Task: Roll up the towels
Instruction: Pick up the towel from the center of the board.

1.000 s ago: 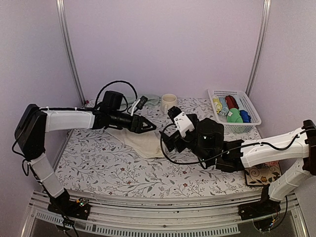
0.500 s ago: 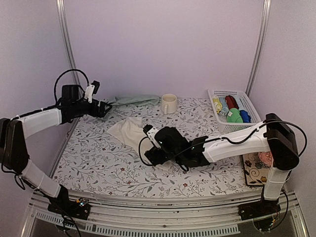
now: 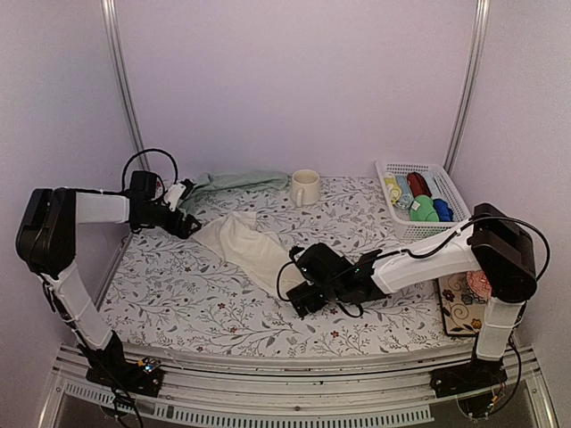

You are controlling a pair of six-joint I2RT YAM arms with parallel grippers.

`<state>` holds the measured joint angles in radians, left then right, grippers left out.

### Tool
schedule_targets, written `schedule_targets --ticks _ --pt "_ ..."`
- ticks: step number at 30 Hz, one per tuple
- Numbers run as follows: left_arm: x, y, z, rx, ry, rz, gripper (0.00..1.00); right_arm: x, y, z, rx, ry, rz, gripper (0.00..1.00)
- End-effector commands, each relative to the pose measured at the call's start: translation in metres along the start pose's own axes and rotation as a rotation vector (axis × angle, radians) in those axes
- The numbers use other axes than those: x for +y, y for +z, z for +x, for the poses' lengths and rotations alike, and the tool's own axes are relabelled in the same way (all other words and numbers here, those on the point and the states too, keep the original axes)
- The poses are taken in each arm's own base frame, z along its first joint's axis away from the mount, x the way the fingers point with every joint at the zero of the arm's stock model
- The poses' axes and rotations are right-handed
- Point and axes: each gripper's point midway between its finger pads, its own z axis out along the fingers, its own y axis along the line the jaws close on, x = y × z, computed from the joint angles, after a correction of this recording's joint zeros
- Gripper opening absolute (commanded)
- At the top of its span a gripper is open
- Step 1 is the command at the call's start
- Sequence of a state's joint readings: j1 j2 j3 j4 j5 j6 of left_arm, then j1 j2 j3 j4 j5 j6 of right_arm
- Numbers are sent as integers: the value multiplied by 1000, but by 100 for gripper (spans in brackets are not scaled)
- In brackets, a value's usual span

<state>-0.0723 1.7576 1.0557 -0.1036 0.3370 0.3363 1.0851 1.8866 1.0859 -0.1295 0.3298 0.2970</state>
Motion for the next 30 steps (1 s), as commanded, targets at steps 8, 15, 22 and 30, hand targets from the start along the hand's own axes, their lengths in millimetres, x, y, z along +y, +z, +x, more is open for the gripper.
schedule_targets --ticks 8,15,22,30 --pt "24 -8 8 -17 165 -85 97 -12 13 -6 13 156 -147 93" --pt "34 -17 5 -18 50 -148 96 3 28 2 57 125 -205 81" --pt "28 -30 0 -57 20 -150 96 4 28 4 72 125 -209 29" --pt "8 -49 -15 -121 262 -87 95 -65 -19 -32 5 46 149 2"
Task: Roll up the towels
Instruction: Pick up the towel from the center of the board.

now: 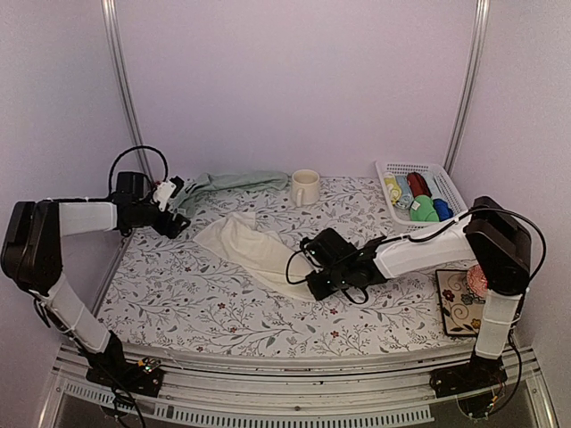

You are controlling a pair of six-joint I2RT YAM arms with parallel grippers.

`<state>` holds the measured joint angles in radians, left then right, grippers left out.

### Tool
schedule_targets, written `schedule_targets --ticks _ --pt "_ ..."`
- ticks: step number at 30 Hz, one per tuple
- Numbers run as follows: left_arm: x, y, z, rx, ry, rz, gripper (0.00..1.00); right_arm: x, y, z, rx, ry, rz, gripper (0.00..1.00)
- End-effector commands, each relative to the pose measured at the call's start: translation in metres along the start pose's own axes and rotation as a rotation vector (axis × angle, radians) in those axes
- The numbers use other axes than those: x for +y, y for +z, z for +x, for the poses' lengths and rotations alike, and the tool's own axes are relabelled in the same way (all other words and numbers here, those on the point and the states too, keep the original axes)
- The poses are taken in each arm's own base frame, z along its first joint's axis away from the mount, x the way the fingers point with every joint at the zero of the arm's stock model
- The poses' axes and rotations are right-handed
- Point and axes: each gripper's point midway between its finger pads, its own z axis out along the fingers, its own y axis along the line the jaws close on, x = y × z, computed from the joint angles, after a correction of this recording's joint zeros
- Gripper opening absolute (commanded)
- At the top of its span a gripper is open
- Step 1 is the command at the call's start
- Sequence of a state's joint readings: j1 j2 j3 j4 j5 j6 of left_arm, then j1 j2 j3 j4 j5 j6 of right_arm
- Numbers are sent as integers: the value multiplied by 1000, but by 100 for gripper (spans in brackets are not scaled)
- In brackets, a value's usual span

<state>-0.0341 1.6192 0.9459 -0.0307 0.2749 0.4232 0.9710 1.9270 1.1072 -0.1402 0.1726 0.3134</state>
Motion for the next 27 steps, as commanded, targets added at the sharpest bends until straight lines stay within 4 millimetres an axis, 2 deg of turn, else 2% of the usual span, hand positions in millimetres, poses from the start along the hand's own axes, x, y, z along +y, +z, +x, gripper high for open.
schedule_targets --ticks 1,4,7,11,14,19,22,27 --pt "-10 -16 -15 -82 217 45 95 -43 -55 -40 -90 -58 260 2" --pt "-13 -20 -13 -105 379 31 96 -66 -78 -48 -99 -99 400 2" --pt "-24 -18 -7 -113 529 58 92 -84 -87 -48 -58 -146 525 2" --pt "-52 -17 7 -138 713 134 88 -114 -100 -42 -9 -188 743 2" --pt "-78 -22 17 -181 868 195 88 -133 -118 -38 10 -172 857 2" --pt "-126 -31 34 -262 1082 307 86 -144 -136 -42 -49 -80 829 2" --pt "-147 -30 40 -275 1168 351 83 -143 -136 -44 -74 -62 764 2" --pt "-174 -21 50 -238 1277 408 80 -145 -132 -35 -54 -68 760 2"
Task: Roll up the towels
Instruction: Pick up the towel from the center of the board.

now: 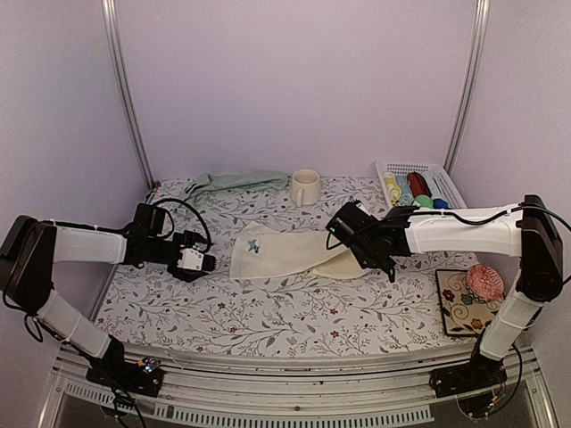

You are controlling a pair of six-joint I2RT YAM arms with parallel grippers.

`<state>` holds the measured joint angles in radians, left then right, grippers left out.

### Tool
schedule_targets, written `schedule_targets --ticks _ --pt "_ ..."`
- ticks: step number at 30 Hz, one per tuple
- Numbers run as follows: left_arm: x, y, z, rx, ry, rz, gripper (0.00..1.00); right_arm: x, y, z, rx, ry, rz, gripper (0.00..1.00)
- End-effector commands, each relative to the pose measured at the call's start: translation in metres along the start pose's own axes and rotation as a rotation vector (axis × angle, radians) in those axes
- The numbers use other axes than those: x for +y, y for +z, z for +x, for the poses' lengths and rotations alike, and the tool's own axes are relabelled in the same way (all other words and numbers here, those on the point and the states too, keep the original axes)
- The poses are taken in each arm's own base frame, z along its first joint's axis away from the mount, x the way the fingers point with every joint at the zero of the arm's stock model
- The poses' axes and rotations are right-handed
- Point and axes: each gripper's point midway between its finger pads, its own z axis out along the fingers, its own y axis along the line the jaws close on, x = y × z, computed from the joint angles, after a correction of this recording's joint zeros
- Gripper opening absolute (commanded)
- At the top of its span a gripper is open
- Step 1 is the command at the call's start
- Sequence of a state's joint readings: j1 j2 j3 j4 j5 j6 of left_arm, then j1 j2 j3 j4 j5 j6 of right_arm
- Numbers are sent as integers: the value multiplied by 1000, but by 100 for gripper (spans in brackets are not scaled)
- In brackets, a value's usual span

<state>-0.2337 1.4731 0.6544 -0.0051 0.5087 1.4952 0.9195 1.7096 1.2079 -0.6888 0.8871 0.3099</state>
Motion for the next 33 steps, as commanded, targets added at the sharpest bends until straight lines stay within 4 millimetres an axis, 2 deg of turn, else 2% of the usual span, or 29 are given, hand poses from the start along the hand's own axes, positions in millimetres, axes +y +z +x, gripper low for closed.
schedule_targets --ticks 1,9,14,17,22,29,33 --pt "-20 18 -15 4 156 71 79 0 2 2 -10 16 -8 2" --pt "-42 47 -27 75 303 122 71 4 4 8 -2 10 -24 3" --pt "-45 64 -21 137 322 162 60 5 4 9 -5 13 -33 3" --pt "-47 73 -15 175 315 201 50 5 4 9 -6 12 -36 3" --pt "-60 80 -2 219 327 272 41 4 2 8 -13 16 -38 3" --pt "-72 86 -4 196 340 311 24 1 0 5 -26 25 -37 3" --pt "-76 89 -3 200 337 335 20 1 0 5 -28 23 -34 3"
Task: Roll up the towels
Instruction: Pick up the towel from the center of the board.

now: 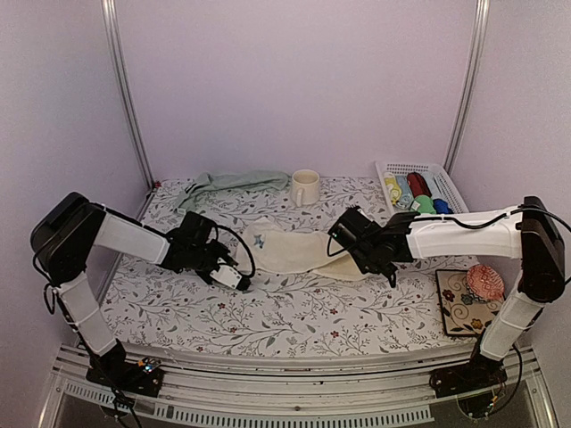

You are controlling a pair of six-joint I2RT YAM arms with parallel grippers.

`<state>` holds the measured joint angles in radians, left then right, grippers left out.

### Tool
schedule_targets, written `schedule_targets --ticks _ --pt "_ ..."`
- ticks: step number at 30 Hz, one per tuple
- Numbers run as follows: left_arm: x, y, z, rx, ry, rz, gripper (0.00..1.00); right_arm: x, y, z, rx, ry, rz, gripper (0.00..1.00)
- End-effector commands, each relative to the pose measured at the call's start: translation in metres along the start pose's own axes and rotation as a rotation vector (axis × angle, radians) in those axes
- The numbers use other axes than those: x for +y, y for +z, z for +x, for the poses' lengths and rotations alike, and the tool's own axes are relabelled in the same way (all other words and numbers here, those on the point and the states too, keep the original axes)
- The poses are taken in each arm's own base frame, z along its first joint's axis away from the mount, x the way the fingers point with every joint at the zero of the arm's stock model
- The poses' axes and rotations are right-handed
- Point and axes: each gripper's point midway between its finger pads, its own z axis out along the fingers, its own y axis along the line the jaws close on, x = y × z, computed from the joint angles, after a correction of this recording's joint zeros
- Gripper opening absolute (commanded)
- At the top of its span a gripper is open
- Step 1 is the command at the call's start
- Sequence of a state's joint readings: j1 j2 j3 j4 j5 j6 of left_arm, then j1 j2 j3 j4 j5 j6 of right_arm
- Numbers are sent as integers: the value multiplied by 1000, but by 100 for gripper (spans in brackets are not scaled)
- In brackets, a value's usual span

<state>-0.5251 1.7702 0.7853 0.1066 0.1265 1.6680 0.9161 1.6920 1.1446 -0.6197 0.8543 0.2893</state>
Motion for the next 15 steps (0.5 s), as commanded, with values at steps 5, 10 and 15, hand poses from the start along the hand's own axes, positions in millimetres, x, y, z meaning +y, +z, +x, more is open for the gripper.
schedule_targets --ticks 5,10,15 --pt "-59 15 -9 -12 -5 234 12 -5 -6 -6 -29 16 2 2" --pt "-55 17 -11 -25 -33 249 0 -7 -7 -7 -36 19 11 2" --pt "-41 11 -16 -55 -98 248 0 -7 -8 -8 -40 20 10 2"
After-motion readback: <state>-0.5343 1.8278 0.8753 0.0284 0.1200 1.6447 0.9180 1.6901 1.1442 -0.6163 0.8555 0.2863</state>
